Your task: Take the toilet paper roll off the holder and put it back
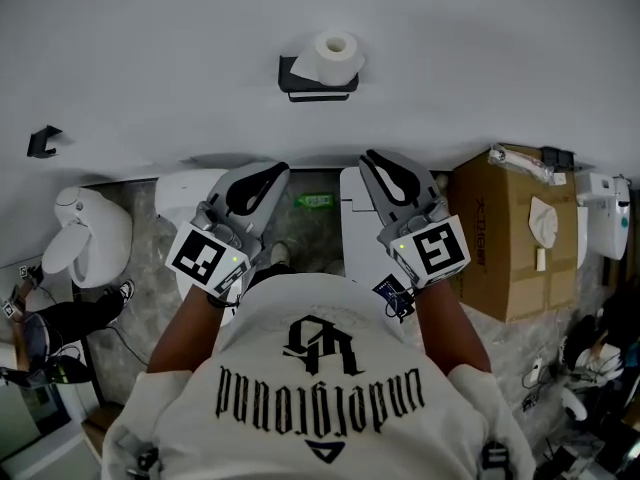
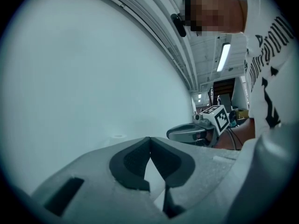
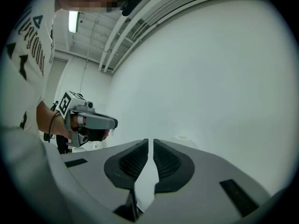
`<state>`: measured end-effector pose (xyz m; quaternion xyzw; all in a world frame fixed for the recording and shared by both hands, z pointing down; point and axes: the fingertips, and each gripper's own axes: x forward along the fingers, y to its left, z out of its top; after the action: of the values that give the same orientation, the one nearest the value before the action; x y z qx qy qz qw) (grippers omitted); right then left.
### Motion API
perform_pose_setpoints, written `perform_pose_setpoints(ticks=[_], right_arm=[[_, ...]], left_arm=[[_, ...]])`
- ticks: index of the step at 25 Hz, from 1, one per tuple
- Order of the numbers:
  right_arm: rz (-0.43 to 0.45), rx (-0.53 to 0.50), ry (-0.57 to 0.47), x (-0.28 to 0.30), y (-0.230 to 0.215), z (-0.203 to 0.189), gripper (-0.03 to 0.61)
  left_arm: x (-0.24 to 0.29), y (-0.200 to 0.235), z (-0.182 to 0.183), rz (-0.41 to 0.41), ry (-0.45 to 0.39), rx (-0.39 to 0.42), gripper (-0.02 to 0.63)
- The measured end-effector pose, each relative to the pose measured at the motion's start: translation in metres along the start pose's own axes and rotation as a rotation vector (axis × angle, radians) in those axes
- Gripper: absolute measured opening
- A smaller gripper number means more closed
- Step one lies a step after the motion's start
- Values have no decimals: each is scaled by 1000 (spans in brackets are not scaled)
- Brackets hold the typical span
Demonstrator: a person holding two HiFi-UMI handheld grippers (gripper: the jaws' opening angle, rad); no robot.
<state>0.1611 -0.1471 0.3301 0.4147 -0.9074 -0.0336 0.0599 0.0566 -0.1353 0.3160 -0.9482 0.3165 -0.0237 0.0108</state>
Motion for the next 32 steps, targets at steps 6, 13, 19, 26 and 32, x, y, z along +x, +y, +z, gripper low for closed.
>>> perform_pose_setpoints(ticks=[6,13,19,26,32], right_arm=[[15,-20,9,7,24,6,15],[7,-27,8,20,71,18,15],[-6,-2,2,30,122,27,15],[-16,-25,-7,40,185,43,15],[-34,-34,4,34,234,44,15]], left_arm=[[-25,6,0,-8,-5,-5,13],[-79,18,0,-21,-13,-10,12],[-136,28,-2,-30,-26,-17,12],[-197,32,-7,-45,-47,-24,12],[-249,29,-12,-55,-54,-31,13]])
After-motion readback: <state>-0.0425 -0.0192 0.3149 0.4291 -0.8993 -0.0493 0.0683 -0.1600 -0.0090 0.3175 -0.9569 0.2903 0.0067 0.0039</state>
